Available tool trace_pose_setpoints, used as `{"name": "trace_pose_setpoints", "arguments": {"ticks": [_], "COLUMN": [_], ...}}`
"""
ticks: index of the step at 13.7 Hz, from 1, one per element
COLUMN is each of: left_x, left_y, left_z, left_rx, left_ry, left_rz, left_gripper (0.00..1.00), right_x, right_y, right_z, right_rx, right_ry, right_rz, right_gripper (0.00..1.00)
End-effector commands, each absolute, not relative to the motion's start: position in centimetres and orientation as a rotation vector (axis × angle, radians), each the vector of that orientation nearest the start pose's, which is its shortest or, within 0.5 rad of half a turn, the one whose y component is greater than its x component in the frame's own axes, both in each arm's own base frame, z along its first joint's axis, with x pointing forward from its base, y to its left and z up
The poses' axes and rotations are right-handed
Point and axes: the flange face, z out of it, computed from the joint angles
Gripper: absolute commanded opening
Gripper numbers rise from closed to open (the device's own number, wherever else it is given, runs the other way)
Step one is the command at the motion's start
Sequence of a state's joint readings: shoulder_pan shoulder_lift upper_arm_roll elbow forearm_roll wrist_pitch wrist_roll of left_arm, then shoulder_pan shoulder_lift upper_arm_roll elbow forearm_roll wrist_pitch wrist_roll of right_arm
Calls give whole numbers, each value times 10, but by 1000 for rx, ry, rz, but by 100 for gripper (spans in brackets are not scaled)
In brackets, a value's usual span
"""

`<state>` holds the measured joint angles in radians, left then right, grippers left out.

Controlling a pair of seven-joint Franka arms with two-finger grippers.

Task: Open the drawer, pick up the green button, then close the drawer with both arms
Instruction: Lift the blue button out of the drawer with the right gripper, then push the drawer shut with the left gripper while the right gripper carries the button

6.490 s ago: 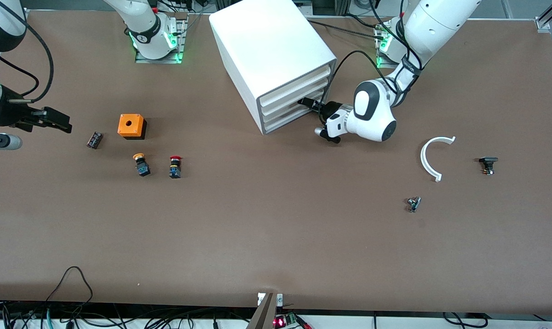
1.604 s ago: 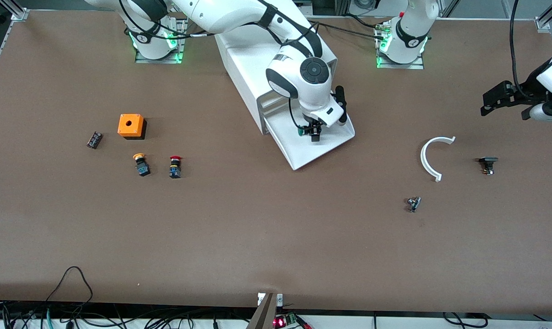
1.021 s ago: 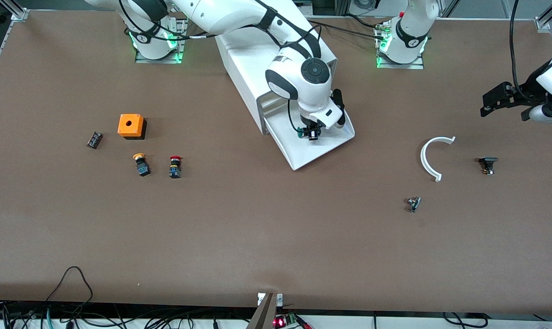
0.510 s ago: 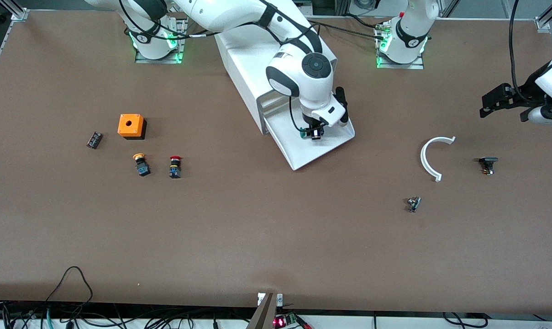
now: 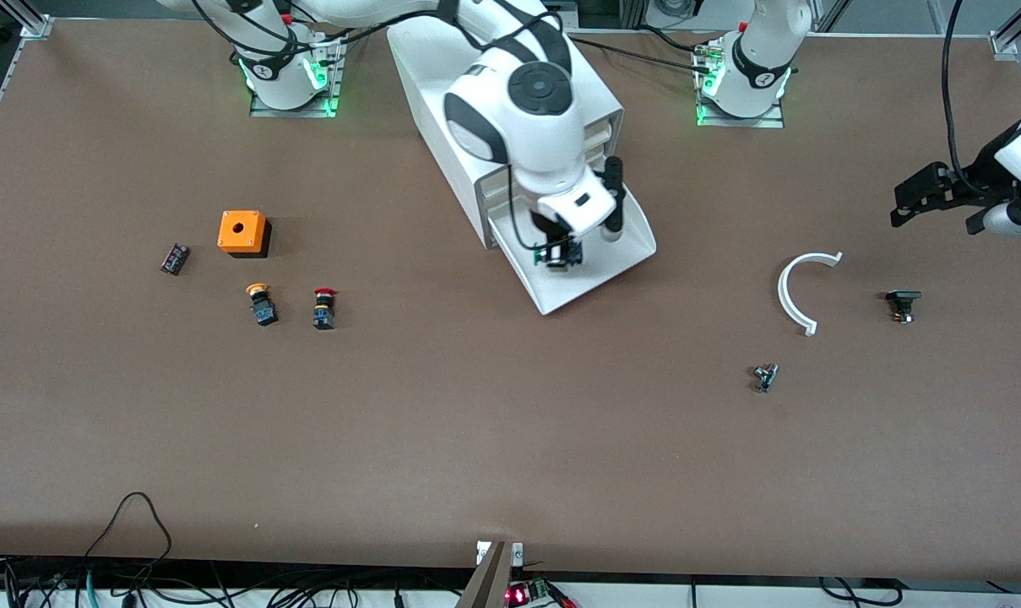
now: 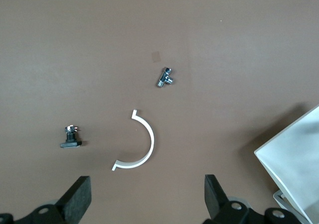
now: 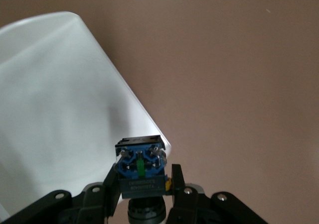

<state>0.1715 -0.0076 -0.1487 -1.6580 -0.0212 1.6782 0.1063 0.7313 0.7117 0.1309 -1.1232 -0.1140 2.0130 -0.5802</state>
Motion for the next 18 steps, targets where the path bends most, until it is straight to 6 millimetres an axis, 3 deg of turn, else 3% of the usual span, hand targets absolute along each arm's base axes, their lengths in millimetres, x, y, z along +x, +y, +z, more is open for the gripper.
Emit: {"name": "trace_pose_setpoints", "arguments": {"ticks": [1, 2, 4, 6, 8, 10, 12, 14, 16, 18], "left_x": [570, 571, 581, 588, 593, 597, 592, 590, 585, 565], "left_y": [6, -2, -29, -81, -123, -149, -174, -191, -201, -225], "left_z": [597, 592, 556, 511, 450, 377, 309, 258, 234, 220], "left_rx": [-3132, -3130, -3149, -3158, -3155, -3167, -3177, -3181, -3168, -3163], "left_ry": [140, 152, 41, -111, -259, -335, -425, -491, -528, -575], "left_rz": [-84, -84, -68, -58, -40, -47, -55, -34, -19, 49], "left_gripper": [100, 100, 100, 100, 100, 100, 100, 100, 100, 100], "right_x": [548, 559, 575, 581, 578, 574, 573, 574, 573, 569], "right_y": [502, 481, 442, 411, 395, 374, 357, 336, 321, 309], "right_z": [426, 423, 401, 368, 331, 301, 287, 274, 263, 246], "right_rx": [-2496, -2576, -2777, -2942, -3051, -3142, -3220, -3286, -3304, -3294], "right_ry": [-1877, -1791, -1554, -1293, -1053, -804, -530, -190, 14, 100], "right_rz": [-251, -234, -158, -81, -25, 28, 66, 86, 81, 45], "right_gripper": [25, 25, 25, 26, 26, 26, 26, 28, 29, 29]}}
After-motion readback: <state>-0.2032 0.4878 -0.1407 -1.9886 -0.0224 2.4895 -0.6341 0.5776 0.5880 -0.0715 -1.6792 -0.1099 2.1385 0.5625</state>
